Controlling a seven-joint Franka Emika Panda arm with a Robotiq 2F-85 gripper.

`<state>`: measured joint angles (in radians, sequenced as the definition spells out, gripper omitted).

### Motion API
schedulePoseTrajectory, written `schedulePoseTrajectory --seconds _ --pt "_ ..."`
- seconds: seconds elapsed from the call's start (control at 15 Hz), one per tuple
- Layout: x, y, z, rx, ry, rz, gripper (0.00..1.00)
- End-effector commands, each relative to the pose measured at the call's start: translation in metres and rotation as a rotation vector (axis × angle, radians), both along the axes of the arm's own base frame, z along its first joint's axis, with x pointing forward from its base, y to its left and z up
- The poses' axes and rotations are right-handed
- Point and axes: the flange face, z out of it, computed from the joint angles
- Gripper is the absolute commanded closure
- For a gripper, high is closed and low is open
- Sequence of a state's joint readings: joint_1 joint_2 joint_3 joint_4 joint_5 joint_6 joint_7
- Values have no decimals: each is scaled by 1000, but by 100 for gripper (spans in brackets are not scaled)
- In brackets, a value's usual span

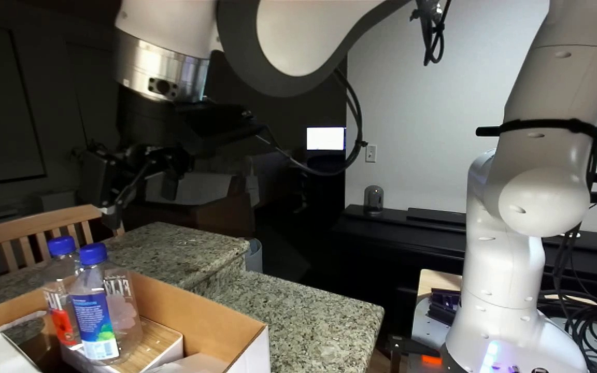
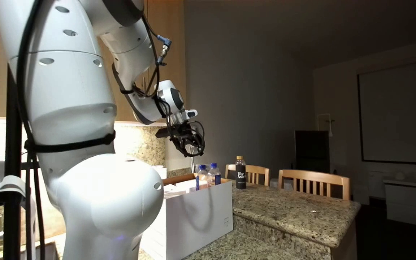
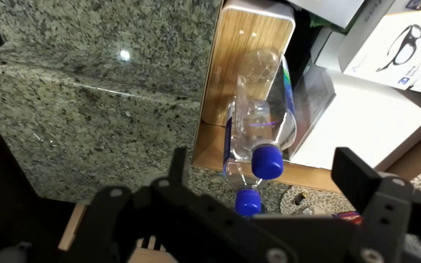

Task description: Remove the water bottles from the white storage box.

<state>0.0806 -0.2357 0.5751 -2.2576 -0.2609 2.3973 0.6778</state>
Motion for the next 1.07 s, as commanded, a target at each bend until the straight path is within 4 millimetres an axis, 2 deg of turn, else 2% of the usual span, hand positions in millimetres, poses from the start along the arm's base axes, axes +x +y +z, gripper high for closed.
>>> schedulePoseTrajectory --seconds 0.0,0.27,0.6,0.67,0.73,1.0 --pt "39 24 -4 30 68 -12 0" --pt "68 40 -22 18 212 -48 0" --pt "90 50 -43 -26 359 -98 0" --pt "94 51 -45 -27 370 -102 25" --pt "99 52 -46 -27 379 -107 26" --pt "111 54 -49 -24 405 -128 53"
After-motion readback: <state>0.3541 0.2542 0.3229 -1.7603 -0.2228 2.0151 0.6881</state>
